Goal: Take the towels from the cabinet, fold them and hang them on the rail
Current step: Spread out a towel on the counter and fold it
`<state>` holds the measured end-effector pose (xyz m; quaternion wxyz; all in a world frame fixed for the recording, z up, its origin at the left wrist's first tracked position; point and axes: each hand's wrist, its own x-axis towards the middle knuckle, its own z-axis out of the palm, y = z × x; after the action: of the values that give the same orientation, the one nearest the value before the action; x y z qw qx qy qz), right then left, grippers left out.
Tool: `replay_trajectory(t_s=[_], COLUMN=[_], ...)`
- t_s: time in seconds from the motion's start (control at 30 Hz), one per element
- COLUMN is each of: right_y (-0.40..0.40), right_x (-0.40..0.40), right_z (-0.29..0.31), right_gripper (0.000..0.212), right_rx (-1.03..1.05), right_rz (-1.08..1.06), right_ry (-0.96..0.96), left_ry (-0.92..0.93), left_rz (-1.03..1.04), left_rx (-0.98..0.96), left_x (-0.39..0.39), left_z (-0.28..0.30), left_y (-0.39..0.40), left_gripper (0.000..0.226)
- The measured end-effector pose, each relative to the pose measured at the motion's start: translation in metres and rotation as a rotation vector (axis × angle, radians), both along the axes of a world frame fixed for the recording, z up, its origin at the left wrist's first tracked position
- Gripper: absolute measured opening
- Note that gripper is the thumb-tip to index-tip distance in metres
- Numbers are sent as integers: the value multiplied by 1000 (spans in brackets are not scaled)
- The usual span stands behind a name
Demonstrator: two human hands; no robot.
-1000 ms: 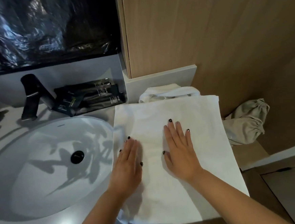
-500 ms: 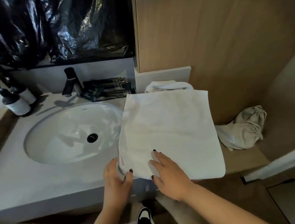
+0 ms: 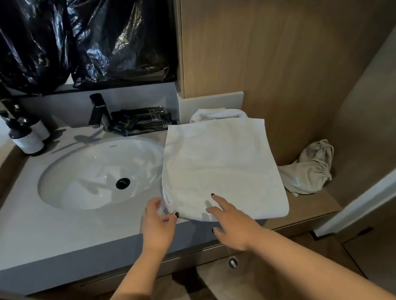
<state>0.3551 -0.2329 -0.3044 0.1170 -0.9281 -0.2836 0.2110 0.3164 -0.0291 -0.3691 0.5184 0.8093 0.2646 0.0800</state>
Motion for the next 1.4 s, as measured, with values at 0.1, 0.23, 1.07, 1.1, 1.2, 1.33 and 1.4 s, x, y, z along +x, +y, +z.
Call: replay_trajectory(t_s=[0.1, 0.23, 1.07, 1.1, 1.2, 1.33, 1.4], right_y=[16, 46, 88, 97, 117, 103, 88], right_x=[8, 16, 23, 24, 35, 31, 27], right_z=[-2, -19, -44, -44, -52, -86, -98], right_gripper=[57, 57, 49, 53, 65, 64, 71], right_rx=[-2, 19, -38, 1, -5, -71, -92], right_rz=[-53, -121, -254, -238, -204, -247, -280], right_ry=[27, 42, -173, -206, -195, -168, -205], left_ry=[23, 41, 196, 94, -28, 174, 227], left_rz=[-127, -264, -378, -396, -574, -860, -880], left_rx=[117, 181, 348, 391, 509, 725, 837], left_x=[6, 12, 16, 19, 43, 61, 55], left_z=[-4, 2, 14, 14, 14, -16, -31], left_y=[14, 29, 73, 69, 53, 50, 58], left_gripper=[35, 19, 18, 27, 55, 61, 65])
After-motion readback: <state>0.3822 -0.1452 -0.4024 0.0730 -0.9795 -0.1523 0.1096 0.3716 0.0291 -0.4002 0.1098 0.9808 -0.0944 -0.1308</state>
